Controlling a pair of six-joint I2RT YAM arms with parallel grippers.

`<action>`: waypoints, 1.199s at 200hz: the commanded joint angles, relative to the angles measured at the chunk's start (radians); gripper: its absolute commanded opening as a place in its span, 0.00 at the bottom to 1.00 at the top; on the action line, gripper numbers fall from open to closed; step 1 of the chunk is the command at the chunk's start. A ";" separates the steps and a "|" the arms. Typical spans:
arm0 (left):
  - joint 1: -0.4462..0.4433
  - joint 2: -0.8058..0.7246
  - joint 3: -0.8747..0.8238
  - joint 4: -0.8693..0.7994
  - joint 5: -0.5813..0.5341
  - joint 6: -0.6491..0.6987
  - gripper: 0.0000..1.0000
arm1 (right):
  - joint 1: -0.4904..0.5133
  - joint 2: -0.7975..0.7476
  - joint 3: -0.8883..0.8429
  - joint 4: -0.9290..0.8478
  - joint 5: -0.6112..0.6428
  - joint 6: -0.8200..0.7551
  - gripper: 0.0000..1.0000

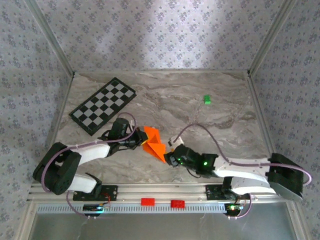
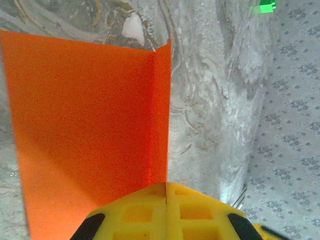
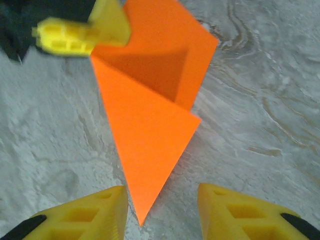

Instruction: Fold a paper plane with a square sheet of paper (pick it up from the middle)

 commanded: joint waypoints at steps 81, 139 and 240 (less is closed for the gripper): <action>-0.008 -0.052 -0.001 -0.002 -0.046 -0.022 0.03 | 0.129 0.370 0.206 0.038 0.329 -0.162 0.44; -0.011 -0.025 0.034 -0.032 -0.023 0.008 0.05 | 0.079 0.432 0.216 0.068 0.291 -0.174 0.39; -0.015 0.022 0.055 -0.016 -0.005 0.011 0.06 | 0.053 0.468 0.224 0.064 0.239 -0.203 0.34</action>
